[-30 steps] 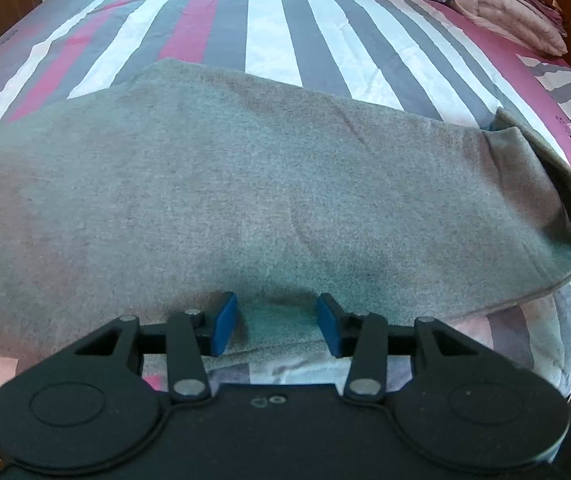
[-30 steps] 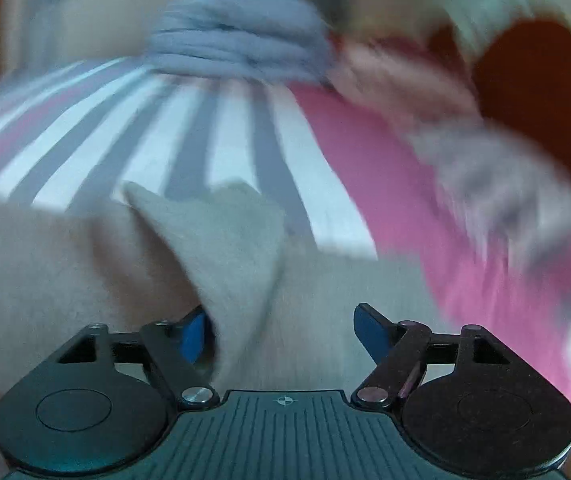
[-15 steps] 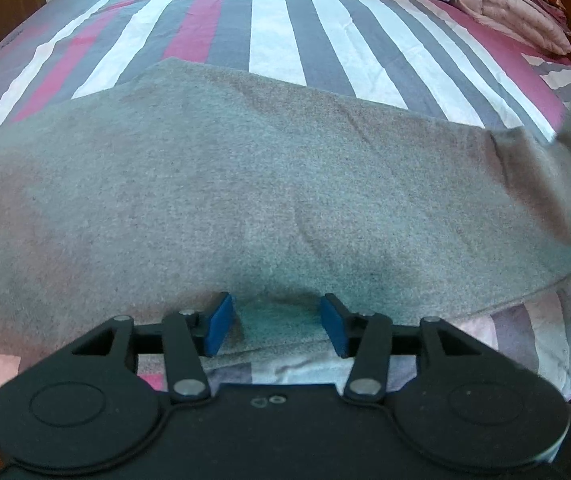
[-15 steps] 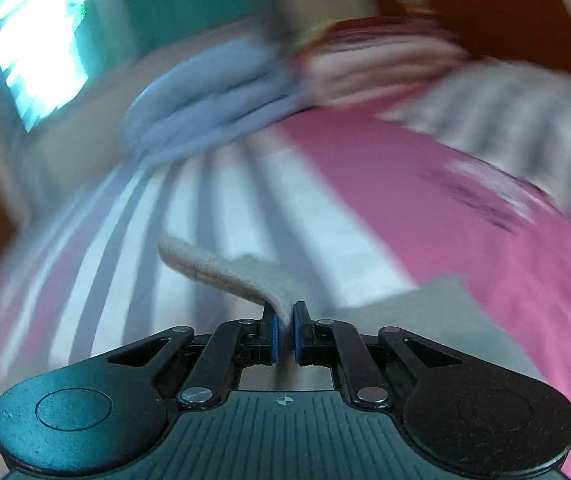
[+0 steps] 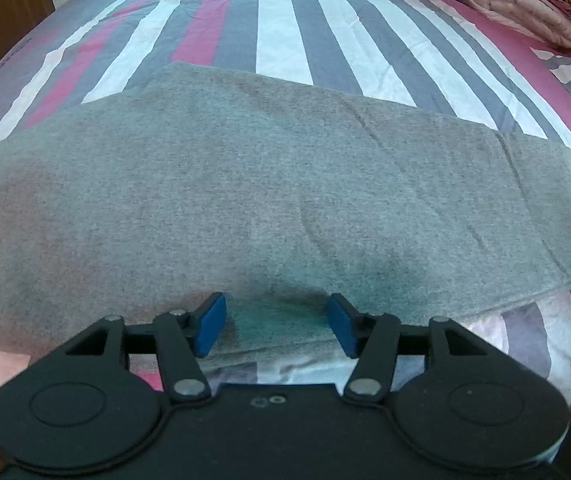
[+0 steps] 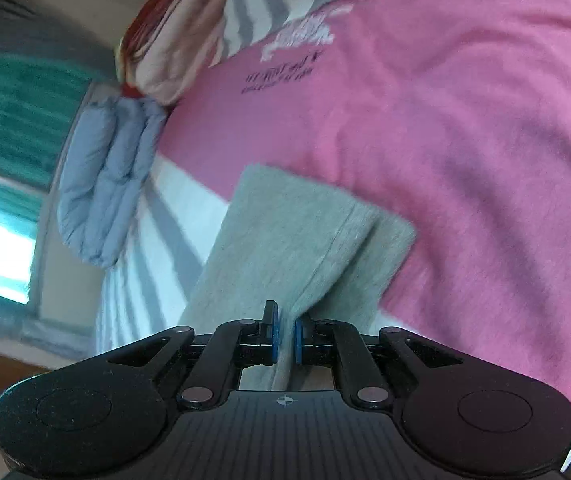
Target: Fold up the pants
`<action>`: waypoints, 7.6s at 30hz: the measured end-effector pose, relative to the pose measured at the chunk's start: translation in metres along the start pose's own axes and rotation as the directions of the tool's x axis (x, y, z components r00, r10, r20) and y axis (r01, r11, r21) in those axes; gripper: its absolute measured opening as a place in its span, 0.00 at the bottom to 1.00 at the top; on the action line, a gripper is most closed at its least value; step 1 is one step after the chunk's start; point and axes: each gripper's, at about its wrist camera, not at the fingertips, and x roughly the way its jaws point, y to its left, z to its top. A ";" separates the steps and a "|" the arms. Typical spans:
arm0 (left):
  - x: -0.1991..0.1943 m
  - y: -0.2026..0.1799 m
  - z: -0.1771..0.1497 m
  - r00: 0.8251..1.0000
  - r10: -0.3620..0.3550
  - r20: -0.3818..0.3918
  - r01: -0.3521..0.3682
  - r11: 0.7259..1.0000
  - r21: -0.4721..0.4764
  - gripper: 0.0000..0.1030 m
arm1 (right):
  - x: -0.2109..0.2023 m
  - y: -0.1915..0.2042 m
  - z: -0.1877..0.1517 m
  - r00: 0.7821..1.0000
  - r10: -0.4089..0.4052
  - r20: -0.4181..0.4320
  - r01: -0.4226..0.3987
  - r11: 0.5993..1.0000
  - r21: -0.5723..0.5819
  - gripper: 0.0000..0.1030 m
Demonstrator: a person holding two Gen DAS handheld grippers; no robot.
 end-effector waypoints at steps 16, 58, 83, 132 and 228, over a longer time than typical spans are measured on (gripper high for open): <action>-0.019 0.017 -0.006 0.999 -0.003 0.032 0.004 0.999 -0.054 0.51 | -0.029 0.011 0.004 0.993 -0.114 0.003 0.112 0.969 -0.222 0.29; -0.048 0.276 -0.045 0.989 0.147 -0.010 -0.102 0.635 -0.766 0.39 | -0.036 0.021 -0.052 0.989 -0.129 -0.073 0.109 0.967 -0.231 0.54; -0.031 0.304 -0.041 0.960 0.277 0.038 -0.134 0.577 -0.806 0.00 | -0.033 0.028 -0.061 0.988 -0.140 -0.065 0.119 0.959 -0.256 0.55; -0.030 0.074 -0.013 0.991 0.107 0.084 -0.078 0.953 -0.292 0.18 | 0.004 -0.010 -0.004 0.999 -0.041 -0.020 0.042 0.996 0.076 0.12; -0.077 0.150 -0.027 0.963 0.247 0.106 -0.184 0.894 -0.409 0.64 | 0.077 0.224 -0.340 0.939 0.008 -0.343 -0.314 0.424 -0.850 0.74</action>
